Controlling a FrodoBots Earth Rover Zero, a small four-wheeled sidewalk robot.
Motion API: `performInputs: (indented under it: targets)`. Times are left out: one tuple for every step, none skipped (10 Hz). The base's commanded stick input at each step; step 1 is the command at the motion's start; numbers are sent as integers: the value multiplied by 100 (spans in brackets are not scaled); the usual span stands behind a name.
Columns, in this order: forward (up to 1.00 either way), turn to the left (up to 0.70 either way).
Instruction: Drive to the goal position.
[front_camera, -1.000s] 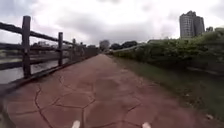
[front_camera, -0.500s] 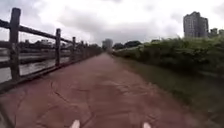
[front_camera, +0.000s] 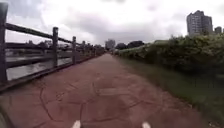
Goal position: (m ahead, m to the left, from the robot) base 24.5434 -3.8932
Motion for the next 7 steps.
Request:
performInputs:
  targets:
    - [85, 10]
    - [85, 10]
    - [85, 10]
    - [85, 10]
    - [85, 10]
    - [85, 10]
    - [85, 10]
